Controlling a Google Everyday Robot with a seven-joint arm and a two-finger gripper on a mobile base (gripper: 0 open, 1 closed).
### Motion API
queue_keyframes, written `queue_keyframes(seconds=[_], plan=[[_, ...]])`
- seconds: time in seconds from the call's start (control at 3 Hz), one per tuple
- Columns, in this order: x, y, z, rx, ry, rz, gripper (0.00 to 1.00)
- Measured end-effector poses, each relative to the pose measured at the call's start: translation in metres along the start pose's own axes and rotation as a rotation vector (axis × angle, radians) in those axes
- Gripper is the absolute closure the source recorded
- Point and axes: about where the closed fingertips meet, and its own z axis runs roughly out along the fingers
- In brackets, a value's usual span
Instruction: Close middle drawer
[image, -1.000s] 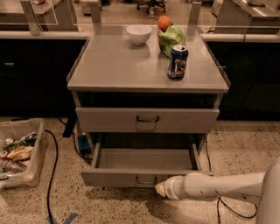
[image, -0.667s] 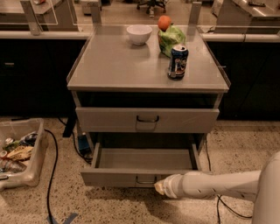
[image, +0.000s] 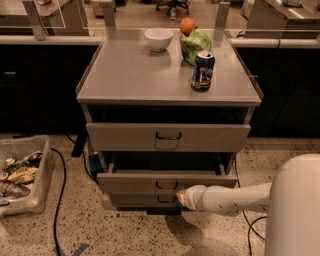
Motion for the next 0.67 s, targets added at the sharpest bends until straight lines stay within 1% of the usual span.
queue_keyframes(seconds=[0.33,0.67], plan=[[-0.0001,-0.0001,0.0001,0.0,0.0,0.0,1.0],[-0.0081,-0.0055,0.0054,0.019,-0.01,-0.013,1.0]])
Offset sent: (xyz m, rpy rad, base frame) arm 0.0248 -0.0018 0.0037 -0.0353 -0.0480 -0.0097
